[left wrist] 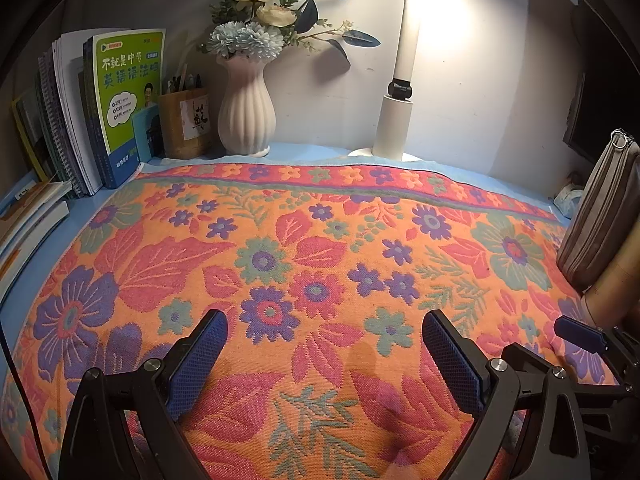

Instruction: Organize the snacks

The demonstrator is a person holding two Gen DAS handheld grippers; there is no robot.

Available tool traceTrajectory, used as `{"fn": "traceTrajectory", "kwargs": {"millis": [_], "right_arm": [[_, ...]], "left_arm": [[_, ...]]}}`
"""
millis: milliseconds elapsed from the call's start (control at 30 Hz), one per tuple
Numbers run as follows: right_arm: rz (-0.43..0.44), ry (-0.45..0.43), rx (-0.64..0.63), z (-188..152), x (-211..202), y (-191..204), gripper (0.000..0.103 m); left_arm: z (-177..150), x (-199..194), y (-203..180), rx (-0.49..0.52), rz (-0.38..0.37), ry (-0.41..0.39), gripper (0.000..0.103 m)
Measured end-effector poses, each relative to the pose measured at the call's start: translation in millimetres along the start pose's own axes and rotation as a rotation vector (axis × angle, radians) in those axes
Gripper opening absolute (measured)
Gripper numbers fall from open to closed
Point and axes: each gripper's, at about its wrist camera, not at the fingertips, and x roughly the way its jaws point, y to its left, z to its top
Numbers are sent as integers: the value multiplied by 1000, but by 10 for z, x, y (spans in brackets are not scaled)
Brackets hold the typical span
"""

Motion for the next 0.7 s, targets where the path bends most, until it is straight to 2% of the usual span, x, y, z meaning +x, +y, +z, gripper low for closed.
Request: {"fn": "traceTrajectory", "kwargs": {"millis": [700], "right_arm": [[1,8,-4,-26,23,18,83]], "left_arm": [[1,-7,-2,3,4,-2,97]]}}
